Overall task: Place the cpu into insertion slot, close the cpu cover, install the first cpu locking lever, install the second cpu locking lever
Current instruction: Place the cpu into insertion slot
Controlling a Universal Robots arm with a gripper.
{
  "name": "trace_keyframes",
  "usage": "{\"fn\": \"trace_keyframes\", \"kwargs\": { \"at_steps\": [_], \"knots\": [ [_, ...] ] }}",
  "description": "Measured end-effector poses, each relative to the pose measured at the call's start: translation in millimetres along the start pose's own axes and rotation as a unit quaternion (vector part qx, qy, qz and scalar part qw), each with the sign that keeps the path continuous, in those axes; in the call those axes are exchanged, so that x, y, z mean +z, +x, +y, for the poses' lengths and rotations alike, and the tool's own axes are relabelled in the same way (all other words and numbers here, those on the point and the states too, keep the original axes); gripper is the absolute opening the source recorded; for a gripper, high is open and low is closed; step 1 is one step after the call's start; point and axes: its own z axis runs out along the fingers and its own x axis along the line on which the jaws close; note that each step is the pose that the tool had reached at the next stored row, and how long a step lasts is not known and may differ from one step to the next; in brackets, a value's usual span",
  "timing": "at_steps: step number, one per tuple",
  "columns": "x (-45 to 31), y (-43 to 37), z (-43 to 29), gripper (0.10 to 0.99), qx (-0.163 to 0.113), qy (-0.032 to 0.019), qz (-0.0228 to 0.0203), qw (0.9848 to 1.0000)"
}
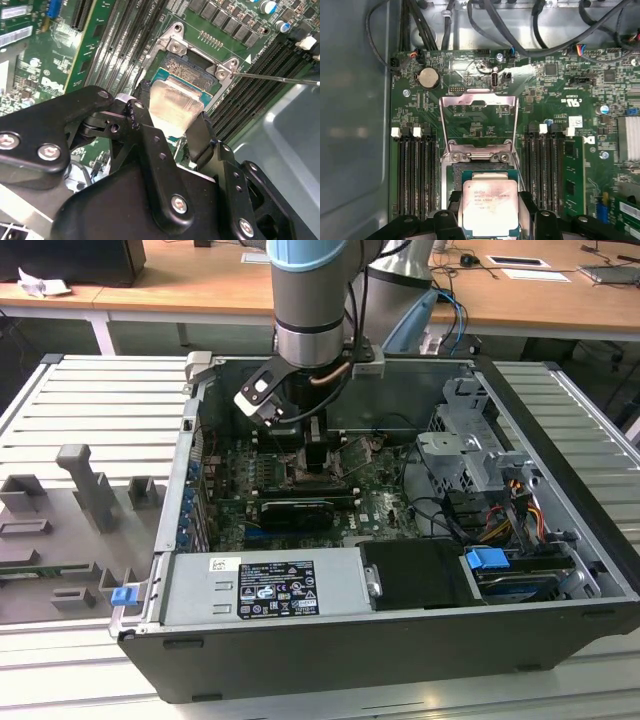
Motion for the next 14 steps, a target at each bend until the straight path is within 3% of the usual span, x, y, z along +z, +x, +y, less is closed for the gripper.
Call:
{"fn": "trace_keyframes", "kwargs": {
  "at_steps": [14],
  "knots": [
    [21.3, 6.0, -4.1, 0.529, 0.001, 0.0003, -0.0001, 1.0000]
  ]
}}
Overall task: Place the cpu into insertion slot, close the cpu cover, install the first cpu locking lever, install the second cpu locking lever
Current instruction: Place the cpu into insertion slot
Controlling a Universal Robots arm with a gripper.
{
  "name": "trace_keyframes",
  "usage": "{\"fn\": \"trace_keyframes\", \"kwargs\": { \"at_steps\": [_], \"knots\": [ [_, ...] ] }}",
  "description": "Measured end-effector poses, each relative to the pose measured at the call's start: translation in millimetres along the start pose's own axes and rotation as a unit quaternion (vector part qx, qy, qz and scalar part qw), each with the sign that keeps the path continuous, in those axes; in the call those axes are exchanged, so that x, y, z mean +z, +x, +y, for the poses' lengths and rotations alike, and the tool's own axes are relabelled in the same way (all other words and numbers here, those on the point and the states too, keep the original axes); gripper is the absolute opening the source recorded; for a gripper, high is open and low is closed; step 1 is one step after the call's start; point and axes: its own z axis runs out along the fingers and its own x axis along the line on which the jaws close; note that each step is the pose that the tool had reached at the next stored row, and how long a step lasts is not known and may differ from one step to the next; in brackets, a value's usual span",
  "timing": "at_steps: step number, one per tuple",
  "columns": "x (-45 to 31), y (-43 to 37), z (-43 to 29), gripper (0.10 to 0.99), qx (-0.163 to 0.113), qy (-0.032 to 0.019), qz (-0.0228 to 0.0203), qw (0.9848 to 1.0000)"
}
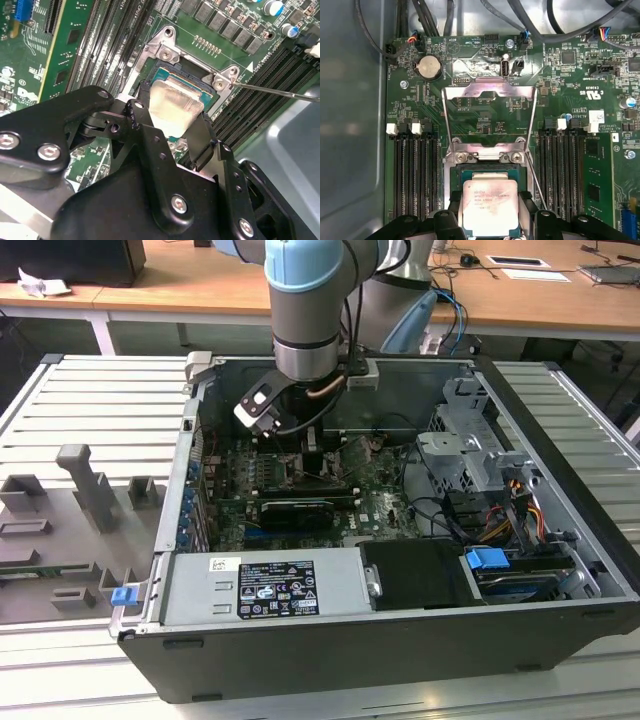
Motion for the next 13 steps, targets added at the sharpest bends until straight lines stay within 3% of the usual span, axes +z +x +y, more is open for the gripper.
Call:
{"fn": "trace_keyframes", "kwargs": {
  "at_steps": [11, 12, 13],
  "knots": [
    [5.1, 0.0, 0.4, 0.545, 0.000, 0.0004, -0.0003, 1.0000],
    [5.1, 0.0, 0.4, 0.608, 0.000, 0.0004, -0.0004, 1.0000],
    [5.1, 0.0, 0.4, 0.608, 0.000, 0.0004, -0.0004, 1.0000]
  ]
}}
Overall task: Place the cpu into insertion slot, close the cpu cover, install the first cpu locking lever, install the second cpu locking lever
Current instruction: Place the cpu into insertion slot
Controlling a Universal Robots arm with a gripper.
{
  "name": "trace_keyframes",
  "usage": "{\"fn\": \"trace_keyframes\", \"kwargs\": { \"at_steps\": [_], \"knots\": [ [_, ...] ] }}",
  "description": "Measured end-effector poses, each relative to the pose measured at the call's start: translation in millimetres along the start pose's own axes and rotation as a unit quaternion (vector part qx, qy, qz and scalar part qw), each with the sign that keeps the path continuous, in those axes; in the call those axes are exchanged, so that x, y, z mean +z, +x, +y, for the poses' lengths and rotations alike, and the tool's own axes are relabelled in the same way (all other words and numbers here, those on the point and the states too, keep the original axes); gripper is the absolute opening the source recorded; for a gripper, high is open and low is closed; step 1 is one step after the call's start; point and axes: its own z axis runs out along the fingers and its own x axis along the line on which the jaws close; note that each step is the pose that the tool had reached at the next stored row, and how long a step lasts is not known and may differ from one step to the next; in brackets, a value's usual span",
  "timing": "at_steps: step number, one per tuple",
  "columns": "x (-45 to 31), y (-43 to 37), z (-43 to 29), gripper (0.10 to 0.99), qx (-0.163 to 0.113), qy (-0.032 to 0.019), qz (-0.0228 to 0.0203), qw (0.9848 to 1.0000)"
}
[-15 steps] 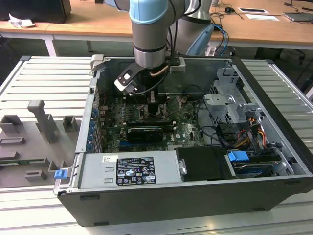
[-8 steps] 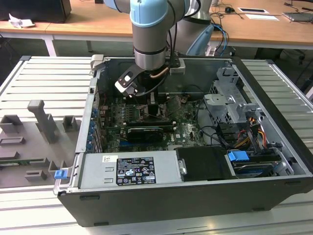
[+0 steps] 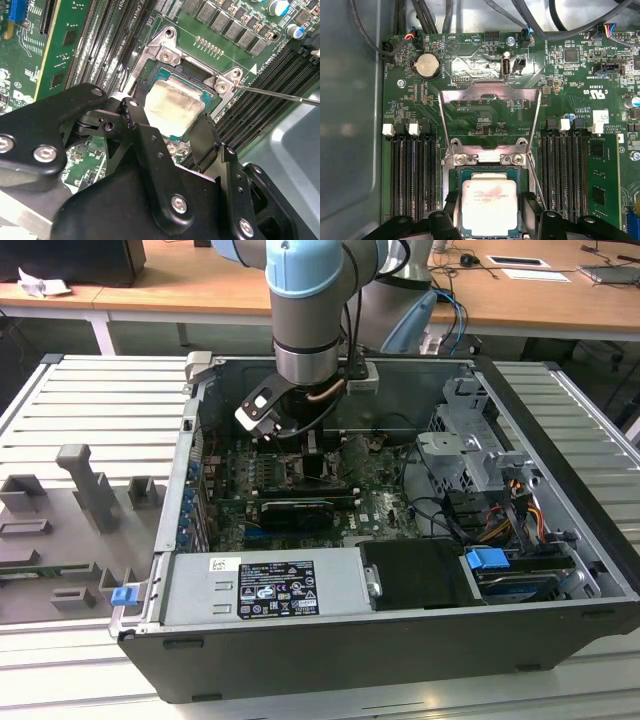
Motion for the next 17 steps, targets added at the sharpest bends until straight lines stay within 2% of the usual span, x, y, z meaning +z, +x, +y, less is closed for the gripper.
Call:
{"fn": "trace_keyframes", "kwargs": {
  "at_steps": [3, 8, 9, 11, 12, 14, 16, 17],
  "knots": [
    [-1.5, 0.0, 0.1, 0.608, 0.000, 0.0000, 0.0000, 1.0000],
    [-10.6, 0.3, 1.2, 0.592, 0.000, 0.0026, 0.0000, 1.0000],
    [-12.4, 0.3, 1.3, 0.463, 0.000, 0.0032, -0.0001, 1.0000],
    [-15.3, 0.4, 1.6, 0.463, 0.000, 0.0039, -0.0001, 1.0000],
    [-16.1, 0.4, 1.6, 0.341, 0.000, 0.0041, -0.0001, 1.0000],
    [-19.3, 0.5, 1.9, 0.220, 0.000, 0.0046, -0.0001, 1.0000],
    [-21.4, 0.5, 2.1, 0.106, 0.000, 0.0051, -0.0001, 1.0000],
    [-22.4, 0.6, 2.2, 0.106, 0.000, 0.0053, -0.0001, 1.0000]
  ]
}}
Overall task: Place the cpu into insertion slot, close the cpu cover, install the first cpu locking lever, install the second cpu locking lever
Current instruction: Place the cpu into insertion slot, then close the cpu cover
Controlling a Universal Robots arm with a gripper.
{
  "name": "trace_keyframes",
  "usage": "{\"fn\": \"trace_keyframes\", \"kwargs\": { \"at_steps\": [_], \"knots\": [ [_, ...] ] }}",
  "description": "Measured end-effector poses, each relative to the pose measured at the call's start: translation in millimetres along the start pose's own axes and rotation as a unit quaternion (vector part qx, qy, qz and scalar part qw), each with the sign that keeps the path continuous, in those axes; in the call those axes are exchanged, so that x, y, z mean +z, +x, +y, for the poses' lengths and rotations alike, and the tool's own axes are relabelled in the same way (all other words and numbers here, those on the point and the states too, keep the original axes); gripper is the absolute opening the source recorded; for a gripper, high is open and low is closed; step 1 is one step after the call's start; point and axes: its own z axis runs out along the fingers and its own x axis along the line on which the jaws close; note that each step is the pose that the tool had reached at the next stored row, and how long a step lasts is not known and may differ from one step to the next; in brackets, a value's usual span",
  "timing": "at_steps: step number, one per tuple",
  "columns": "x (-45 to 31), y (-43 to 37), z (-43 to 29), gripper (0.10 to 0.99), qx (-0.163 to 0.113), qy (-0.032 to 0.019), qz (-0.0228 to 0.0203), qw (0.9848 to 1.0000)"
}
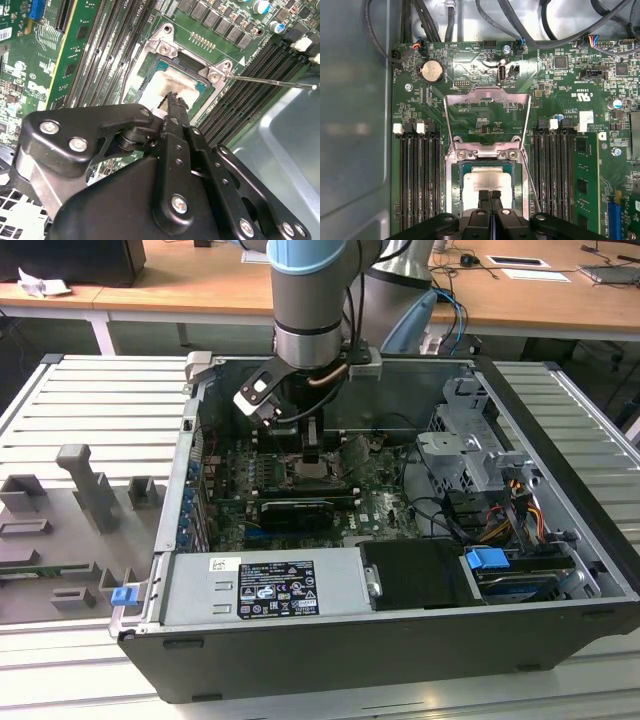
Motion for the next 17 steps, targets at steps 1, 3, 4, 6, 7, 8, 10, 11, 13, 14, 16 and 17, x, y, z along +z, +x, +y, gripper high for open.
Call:
{"fn": "trace_keyframes", "kwargs": {
  "at_steps": [1, 3, 4, 6, 7, 8, 10, 11, 13, 14, 16, 17],
  "knots": [
    [-0.4, 0.0, 0.0, 0.106, 0.000, 0.0001, 0.0000, 1.0000],
    [-1.5, 0.0, 0.1, 0.106, 0.000, 0.0003, 0.0000, 1.0000],
    [-1.9, 0.1, 0.1, 0.106, 0.000, 0.0003, 0.0000, 1.0000],
    [-3.0, 0.1, 0.2, 0.106, 0.000, 0.0003, 0.0000, 1.0000],
    [-4.0, 0.1, 0.3, 0.106, 0.000, 0.0003, 0.0000, 1.0000],
    [-4.8, 0.1, 0.3, 0.106, 0.000, 0.0003, 0.0000, 1.0000],
    [-5.7, 0.2, 0.4, 0.106, 0.000, 0.0003, 0.0000, 1.0000],
    [-6.0, 0.2, 0.4, 0.106, 0.000, 0.0003, 0.0001, 1.0000],
    [-7.0, 0.1, 0.5, 0.106, 0.000, 0.0004, -0.0001, 1.0000],
    [-7.4, 0.2, 0.5, 0.106, 0.000, 0.0004, 0.0000, 1.0000],
    [-8.1, 0.2, 0.6, 0.106, 0.000, 0.0002, 0.0001, 1.0000],
    [-8.3, 0.2, 1.6, 0.106, 0.000, 0.0008, 0.0000, 1.0000]
  ]
}}
